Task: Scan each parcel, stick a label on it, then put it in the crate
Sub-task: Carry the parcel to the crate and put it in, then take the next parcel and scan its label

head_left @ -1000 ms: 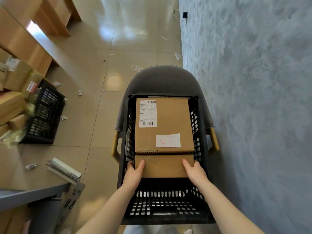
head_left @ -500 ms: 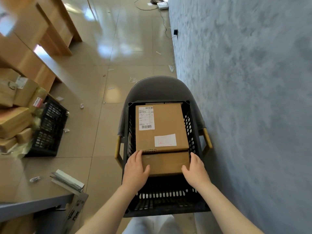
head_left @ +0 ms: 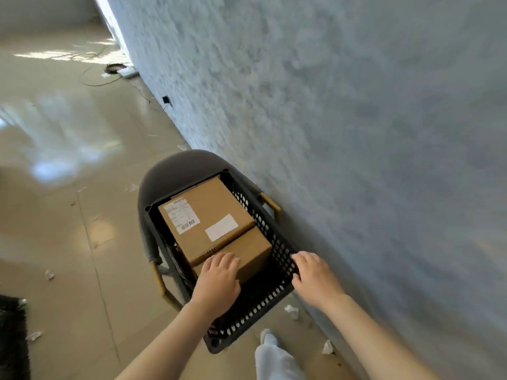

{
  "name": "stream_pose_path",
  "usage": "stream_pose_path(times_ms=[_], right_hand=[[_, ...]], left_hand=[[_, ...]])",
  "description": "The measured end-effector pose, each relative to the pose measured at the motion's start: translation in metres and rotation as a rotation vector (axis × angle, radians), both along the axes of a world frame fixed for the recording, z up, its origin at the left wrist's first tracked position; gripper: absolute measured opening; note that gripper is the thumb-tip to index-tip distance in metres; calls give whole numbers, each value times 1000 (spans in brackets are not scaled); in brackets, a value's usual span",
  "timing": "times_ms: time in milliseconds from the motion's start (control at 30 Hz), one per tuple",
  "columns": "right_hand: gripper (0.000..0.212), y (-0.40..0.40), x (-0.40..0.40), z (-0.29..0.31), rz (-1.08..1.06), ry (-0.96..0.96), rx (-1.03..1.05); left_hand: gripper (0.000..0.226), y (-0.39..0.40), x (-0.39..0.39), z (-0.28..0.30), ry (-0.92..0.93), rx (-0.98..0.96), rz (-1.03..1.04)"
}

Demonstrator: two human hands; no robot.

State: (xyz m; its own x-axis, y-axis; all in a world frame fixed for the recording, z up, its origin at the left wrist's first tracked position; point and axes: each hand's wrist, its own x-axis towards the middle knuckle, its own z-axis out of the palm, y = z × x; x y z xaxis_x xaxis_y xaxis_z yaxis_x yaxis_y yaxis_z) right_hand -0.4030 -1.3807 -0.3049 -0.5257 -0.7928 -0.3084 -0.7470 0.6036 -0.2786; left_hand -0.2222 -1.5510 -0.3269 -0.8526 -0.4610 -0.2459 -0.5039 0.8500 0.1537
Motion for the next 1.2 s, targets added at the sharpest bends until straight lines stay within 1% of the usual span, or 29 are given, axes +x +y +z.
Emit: stream_pose_path(times_ms=[200, 367, 467, 533, 633, 733, 800, 900, 1067, 1200], right_hand=[[44, 105, 65, 38, -259, 118, -22], [45, 211, 119, 66, -537, 226, -79], [46, 279, 158, 86, -676, 282, -98], [45, 328, 189, 98, -763, 327, -110], [36, 406, 242, 118, -929, 414, -115], [35, 487, 304, 141, -1059, 462, -78], [34, 538, 347, 157, -1132, 504, -65], [26, 610, 410, 176, -1246, 576, -74], [25, 722, 498, 189, -1395, 580, 2], [32, 800, 548, 191, -1548, 566, 77]], left_hand=[[52, 57, -8, 51, 99, -33, -366], [52, 140, -21, 74, 160, -65, -606], [47, 201, -23, 87, 231, -97, -809], [47, 250, -21, 101, 313, -115, -932], [40, 340, -9, 128, 409, -52, -1095], [48, 440, 19, 152, 463, 23, -1263], [46, 506, 44, 165, 494, 89, -1338], [40, 598, 87, 179, 572, 183, -1413], [37, 730, 149, 197, 600, 283, -1567], [33, 820, 180, 198, 598, 311, -1692]])
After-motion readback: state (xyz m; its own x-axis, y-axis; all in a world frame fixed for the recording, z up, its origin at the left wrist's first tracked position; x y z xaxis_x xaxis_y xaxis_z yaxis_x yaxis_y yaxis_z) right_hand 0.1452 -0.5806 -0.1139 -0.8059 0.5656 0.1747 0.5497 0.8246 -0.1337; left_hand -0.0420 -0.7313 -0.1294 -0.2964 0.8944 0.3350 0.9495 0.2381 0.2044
